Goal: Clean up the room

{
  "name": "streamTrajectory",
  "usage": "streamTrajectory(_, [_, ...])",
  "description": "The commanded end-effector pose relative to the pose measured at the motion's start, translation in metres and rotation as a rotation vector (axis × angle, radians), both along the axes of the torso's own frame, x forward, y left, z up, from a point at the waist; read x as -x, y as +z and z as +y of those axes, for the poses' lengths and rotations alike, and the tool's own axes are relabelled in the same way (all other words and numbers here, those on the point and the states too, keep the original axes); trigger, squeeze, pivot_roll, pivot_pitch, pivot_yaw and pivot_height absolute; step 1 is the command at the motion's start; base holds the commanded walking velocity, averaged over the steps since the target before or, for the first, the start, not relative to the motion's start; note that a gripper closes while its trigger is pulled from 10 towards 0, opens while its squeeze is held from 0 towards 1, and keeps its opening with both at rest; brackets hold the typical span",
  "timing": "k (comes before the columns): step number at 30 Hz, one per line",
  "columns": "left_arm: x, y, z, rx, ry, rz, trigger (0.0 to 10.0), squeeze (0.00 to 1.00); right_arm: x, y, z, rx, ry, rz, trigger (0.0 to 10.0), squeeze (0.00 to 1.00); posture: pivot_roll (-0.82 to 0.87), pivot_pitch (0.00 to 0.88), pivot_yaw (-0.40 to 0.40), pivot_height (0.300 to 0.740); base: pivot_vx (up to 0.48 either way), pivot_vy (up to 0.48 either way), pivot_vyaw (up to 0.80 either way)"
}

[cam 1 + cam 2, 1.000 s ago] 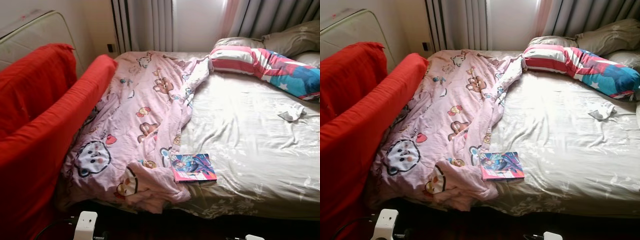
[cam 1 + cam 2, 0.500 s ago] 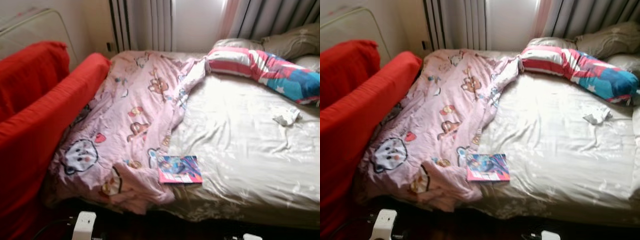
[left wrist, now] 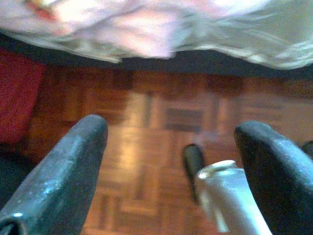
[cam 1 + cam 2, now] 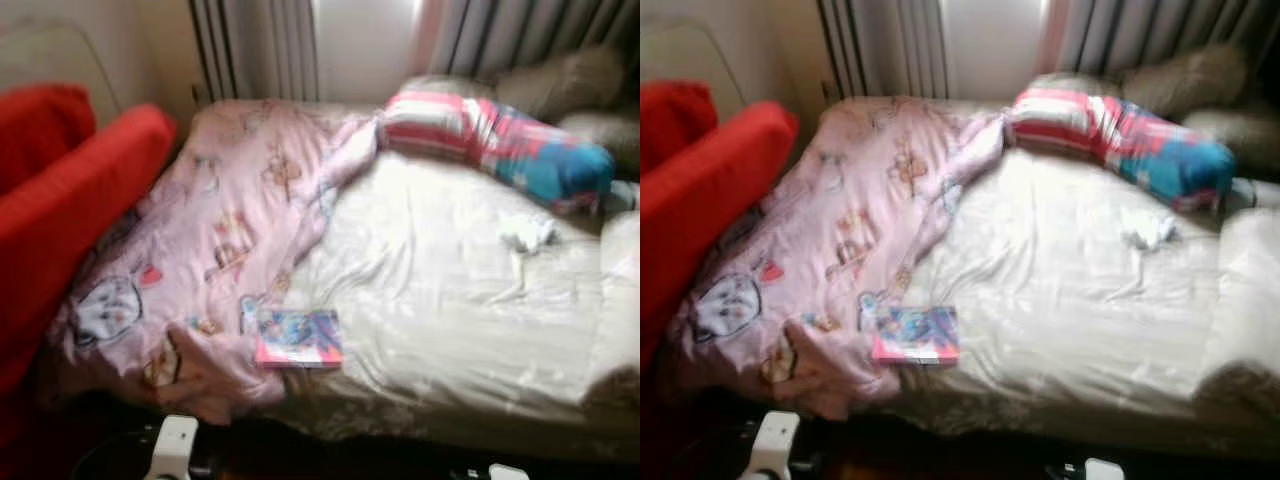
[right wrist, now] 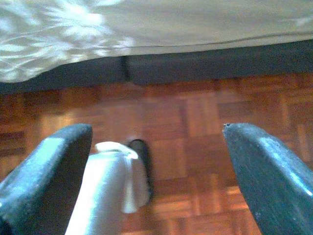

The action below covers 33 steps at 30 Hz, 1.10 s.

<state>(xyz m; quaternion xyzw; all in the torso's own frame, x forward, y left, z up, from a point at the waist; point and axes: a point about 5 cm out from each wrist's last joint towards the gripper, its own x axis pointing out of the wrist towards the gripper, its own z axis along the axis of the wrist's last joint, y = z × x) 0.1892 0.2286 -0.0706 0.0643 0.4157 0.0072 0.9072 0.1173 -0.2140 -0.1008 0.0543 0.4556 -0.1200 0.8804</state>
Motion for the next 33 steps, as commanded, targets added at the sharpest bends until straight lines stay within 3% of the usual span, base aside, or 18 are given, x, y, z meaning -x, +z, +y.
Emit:
streamTrajectory(1, [0.0062,-0.0026,0.0033,-0.009,-0.003,0.025,10.0,0.99,-0.0012,0.0006,-0.0004,0.004,-0.003,-0.007,10.0,0.96,-0.02,0.022,0.019,0.735,0.0,-0.368,0.0])
streamTrajectory(2, [0.0061,-0.0025,0.0033,-0.01,-0.004,0.025,10.0,0.0,-0.0013,0.0006,-0.0004,0.004,-0.002,-0.007,10.0,0.0,-0.02,0.022,0.019,0.735,0.0,-0.304,0.0])
streamTrajectory(17, [0.0068,-0.0028,0.0035,-0.018,-0.015,0.03,10.0,0.0,-0.0006,0.0002,0.0004,-0.002,-0.006,-0.003,10.0,0.0,-0.02,0.026,0.021,0.735,0.0,-0.301,0.0])
streamTrajectory(29, [0.0066,-0.0028,0.0033,-0.016,-0.023,0.032,10.0,0.0,-0.0004,0.0,0.0005,-0.003,-0.015,-0.003,10.0,0.0,-0.05,0.028,0.03,0.735,0.0,0.0,0.0])
streamTrajectory(33, [0.0066,-0.0027,0.003,-0.015,-0.029,0.03,10.0,0.0,0.0003,-0.0002,0.0005,-0.005,-0.017,-0.001,10.0,0.0,-0.05,0.03,0.03,0.735,0.0,0.0,-0.71])
